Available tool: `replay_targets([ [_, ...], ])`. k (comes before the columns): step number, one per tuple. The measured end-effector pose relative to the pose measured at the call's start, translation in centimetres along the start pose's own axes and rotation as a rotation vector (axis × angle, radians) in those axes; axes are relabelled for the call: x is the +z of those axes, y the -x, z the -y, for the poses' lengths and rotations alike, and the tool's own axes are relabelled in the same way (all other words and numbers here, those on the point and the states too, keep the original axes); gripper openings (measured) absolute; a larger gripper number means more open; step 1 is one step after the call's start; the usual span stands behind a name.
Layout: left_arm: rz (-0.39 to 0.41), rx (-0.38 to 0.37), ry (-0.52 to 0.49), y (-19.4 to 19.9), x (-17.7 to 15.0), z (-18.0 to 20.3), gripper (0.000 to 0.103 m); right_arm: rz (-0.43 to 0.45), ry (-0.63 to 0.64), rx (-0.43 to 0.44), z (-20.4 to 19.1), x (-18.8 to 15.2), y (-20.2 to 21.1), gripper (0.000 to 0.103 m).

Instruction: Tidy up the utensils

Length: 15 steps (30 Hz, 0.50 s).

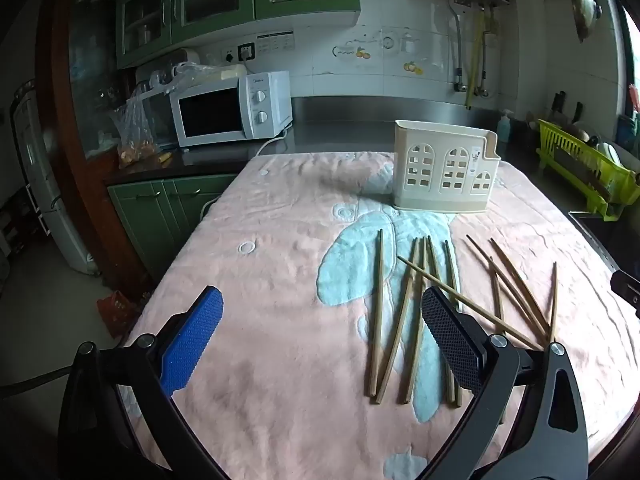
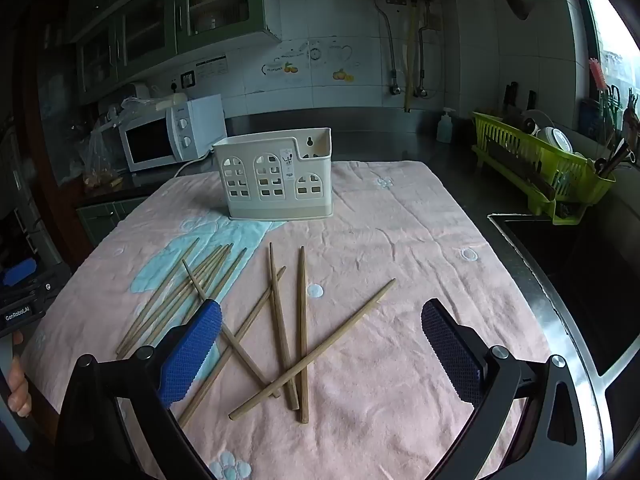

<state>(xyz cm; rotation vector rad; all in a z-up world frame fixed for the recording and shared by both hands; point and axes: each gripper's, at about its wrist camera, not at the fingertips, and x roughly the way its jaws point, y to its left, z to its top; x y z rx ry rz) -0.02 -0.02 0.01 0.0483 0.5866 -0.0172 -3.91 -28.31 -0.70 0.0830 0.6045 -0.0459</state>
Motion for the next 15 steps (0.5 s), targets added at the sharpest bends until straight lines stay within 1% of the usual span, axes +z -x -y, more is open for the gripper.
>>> replay_targets([
  [4, -0.004, -0.006, 0.009, -0.03, 0.00, -0.11, 0.098, 0.009, -0.002, 0.002, -0.01, 0.02, 0.10, 0.097],
  [15, -0.002, 0.000, -0.005, 0.04, -0.53, 0.15, 0.098, 0.005, -0.004, 0.000, 0.11, -0.02, -0.02, 0.097],
])
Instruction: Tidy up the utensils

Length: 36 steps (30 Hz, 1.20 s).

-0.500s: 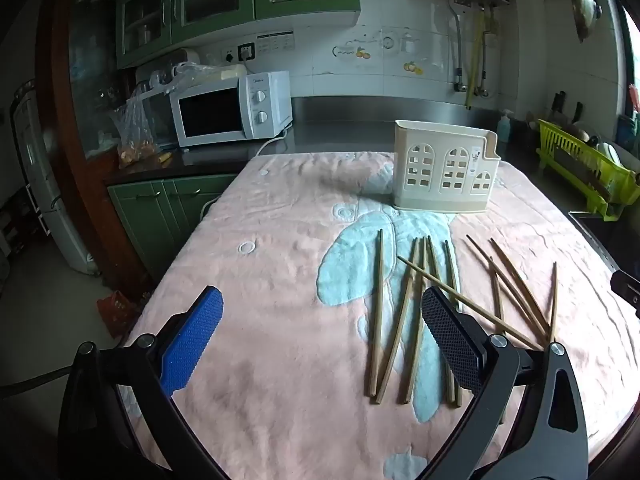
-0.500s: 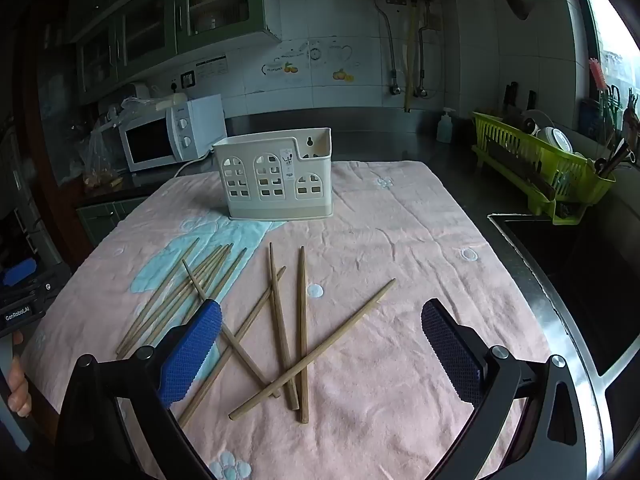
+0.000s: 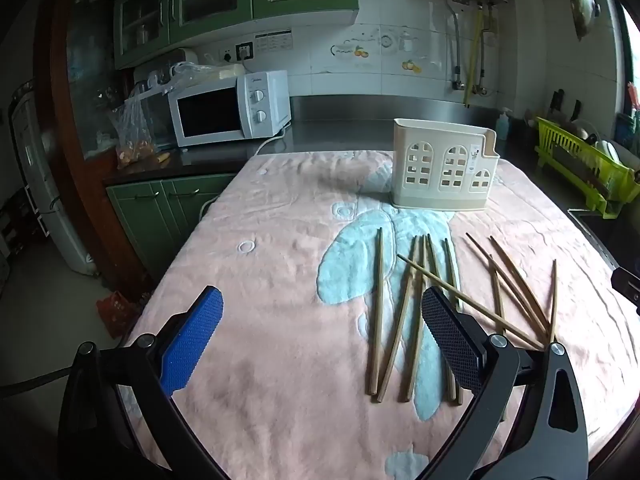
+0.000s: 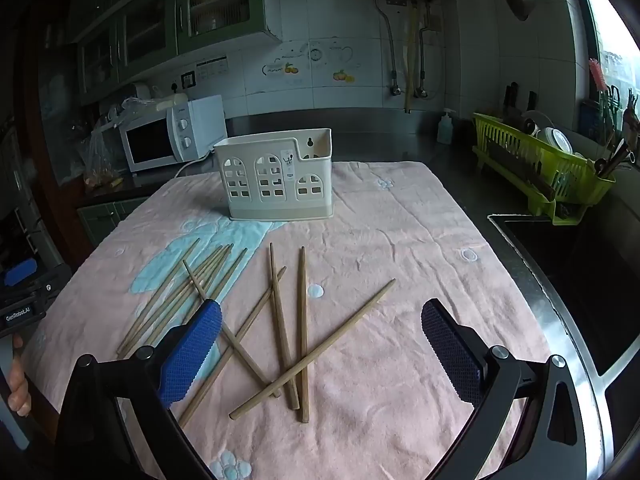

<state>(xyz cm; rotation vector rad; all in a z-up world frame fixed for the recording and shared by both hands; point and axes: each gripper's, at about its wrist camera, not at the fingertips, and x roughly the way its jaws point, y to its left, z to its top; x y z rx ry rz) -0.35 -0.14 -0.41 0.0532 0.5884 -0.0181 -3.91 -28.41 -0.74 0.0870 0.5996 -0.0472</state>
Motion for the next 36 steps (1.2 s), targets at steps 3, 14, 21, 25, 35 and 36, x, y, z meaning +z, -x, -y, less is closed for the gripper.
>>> replay_targets([
  [3, -0.005, -0.005, 0.000, -0.4, 0.4, -0.2, 0.098, 0.002, -0.006, -0.001, 0.0, 0.0, 0.1, 0.097],
  [14, -0.010, -0.004, -0.001, -0.4, 0.2, -0.1, 0.098, 0.002, -0.013, 0.007, 0.0, 0.0, 0.1, 0.097],
  [21, -0.010, -0.005, 0.002, -0.4, 0.2, -0.2, 0.098, 0.004, -0.026, 0.007, 0.0, 0.0, 0.2, 0.097],
  [25, -0.008, -0.006, 0.001, -0.4, 0.2, -0.1, 0.098, 0.003, -0.030, 0.009, 0.1, 0.1, 0.2, 0.096],
  [35, -0.008, -0.021, 0.000, -0.7, -0.1, 0.0, 0.098, -0.025, -0.039, 0.000, -0.2, -0.9, -0.5, 0.096],
  [36, -0.008, -0.024, 0.002, -0.7, -0.1, -0.3, 0.098, -0.027, -0.041, -0.001, -0.2, -1.0, -0.6, 0.096],
])
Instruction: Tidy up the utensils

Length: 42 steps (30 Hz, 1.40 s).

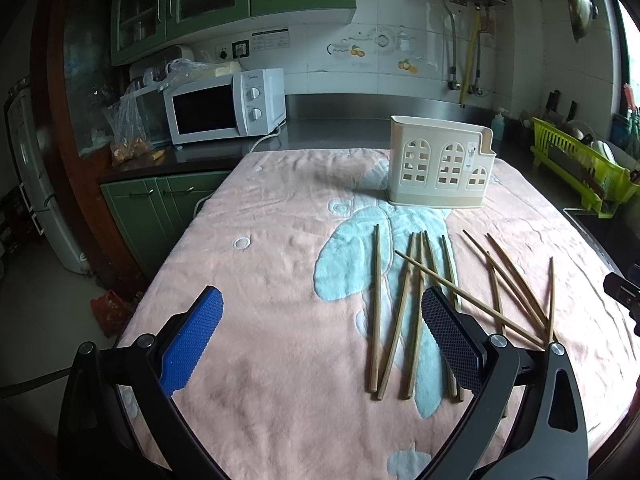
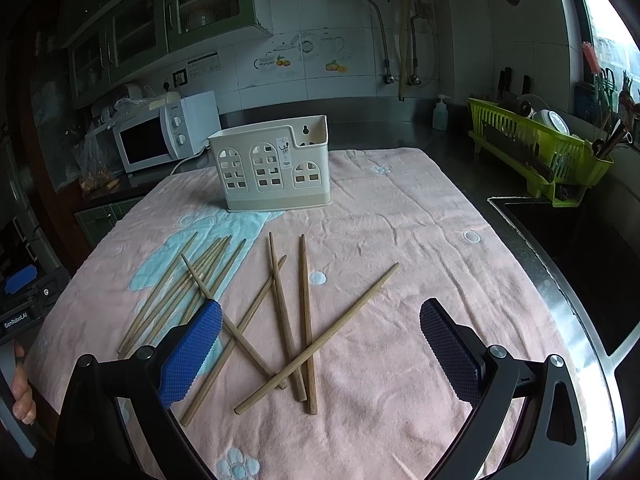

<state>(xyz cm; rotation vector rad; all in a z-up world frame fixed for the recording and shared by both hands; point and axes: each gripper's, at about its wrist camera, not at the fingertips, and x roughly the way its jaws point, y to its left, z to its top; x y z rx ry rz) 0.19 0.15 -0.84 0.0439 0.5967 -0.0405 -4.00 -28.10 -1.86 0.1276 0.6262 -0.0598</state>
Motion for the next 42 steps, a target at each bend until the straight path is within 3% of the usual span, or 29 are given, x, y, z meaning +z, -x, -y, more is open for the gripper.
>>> replay_targets([
  [22, 0.026, 0.009, 0.033, 0.3, 0.0, -1.4, 0.098, -0.002, -0.011, -0.002, -0.2, -0.3, 0.0, 0.094],
  [24, 0.027, 0.013, 0.035, 0.2, 0.0, -1.4, 0.098, -0.012, -0.013, 0.005, -0.3, -0.6, -0.2, 0.089],
  [25, 0.028, 0.013, 0.035, 0.2, 0.0, -1.5, 0.098, -0.021, -0.014, 0.013, -0.3, -0.8, -0.4, 0.081],
  [34, 0.023, 0.004, 0.043, -0.4, -0.1, -1.9, 0.098, -0.092, -0.042, 0.027, -0.7, -1.7, -2.3, 0.071],
  [42, 0.004, -0.020, 0.061, -2.1, -0.4, -2.9, 0.098, -0.152, -0.083, 0.019, -1.3, -2.7, -3.9, 0.050],
])
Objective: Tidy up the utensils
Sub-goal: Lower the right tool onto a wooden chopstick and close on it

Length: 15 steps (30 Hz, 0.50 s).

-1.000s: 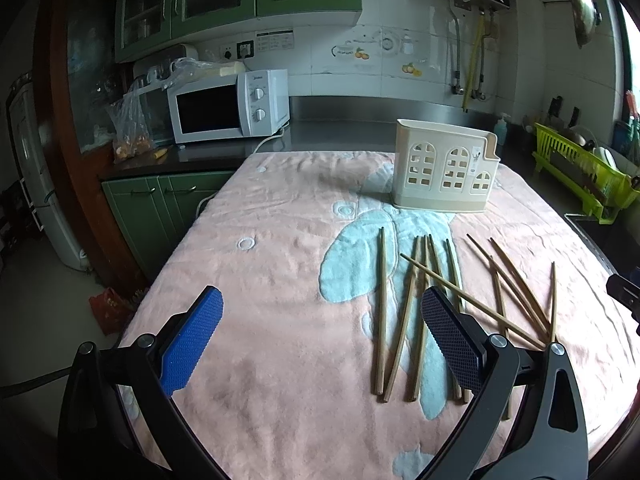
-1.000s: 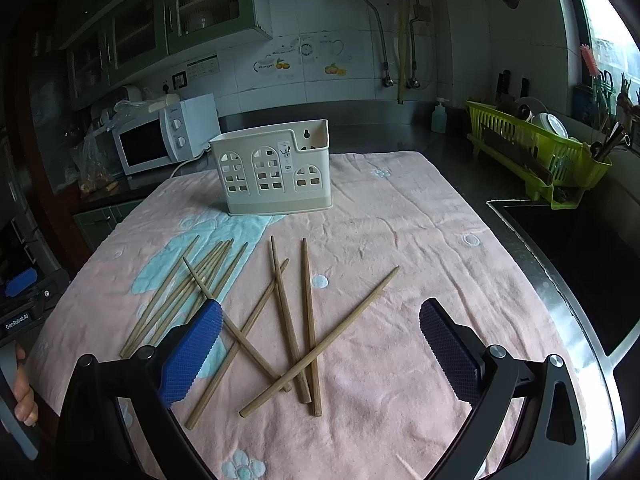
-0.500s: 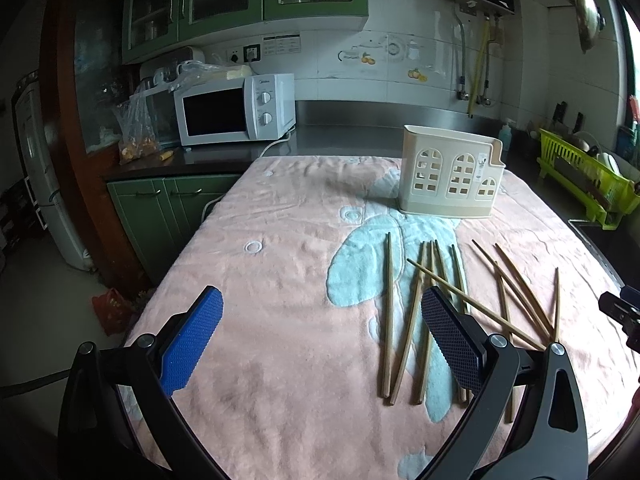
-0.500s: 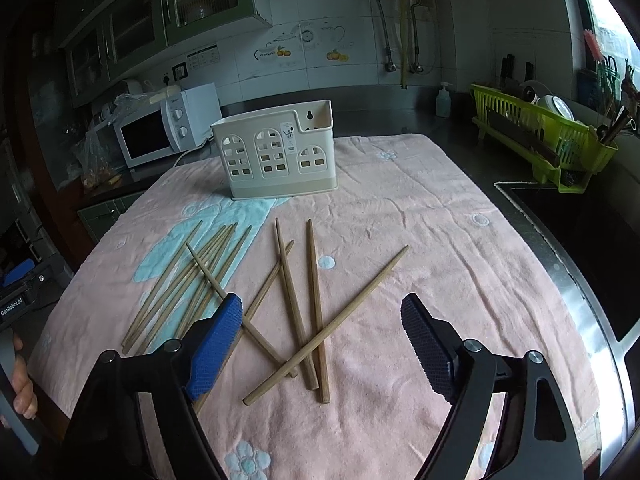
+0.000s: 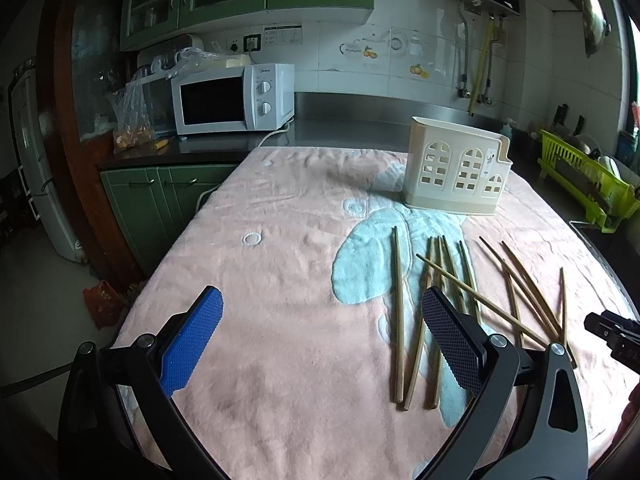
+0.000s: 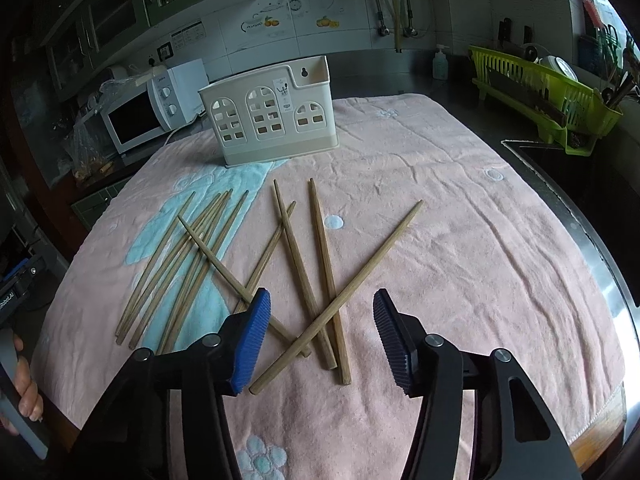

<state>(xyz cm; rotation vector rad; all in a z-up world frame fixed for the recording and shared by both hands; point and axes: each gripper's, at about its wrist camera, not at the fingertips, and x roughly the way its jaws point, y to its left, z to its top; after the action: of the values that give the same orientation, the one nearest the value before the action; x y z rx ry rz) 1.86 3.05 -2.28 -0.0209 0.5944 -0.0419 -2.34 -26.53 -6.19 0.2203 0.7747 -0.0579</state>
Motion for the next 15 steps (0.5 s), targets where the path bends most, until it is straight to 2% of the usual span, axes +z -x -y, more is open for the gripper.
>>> replay_targets([
  [2, -0.001, -0.007, 0.002, -0.4, -0.1, -0.2, 0.098, -0.014, -0.007, 0.000, -0.2, -0.3, -0.4, 0.040],
  [10, -0.002, -0.037, -0.003, -1.9, -0.1, -0.9, 0.098, -0.080, -0.066, -0.023, -0.8, -1.1, -1.8, 0.020],
  [15, -0.010, -0.062, -0.011, -3.0, -0.2, -1.3, 0.098, -0.091, -0.139, -0.041, -0.4, -0.8, -2.7, 0.013],
])
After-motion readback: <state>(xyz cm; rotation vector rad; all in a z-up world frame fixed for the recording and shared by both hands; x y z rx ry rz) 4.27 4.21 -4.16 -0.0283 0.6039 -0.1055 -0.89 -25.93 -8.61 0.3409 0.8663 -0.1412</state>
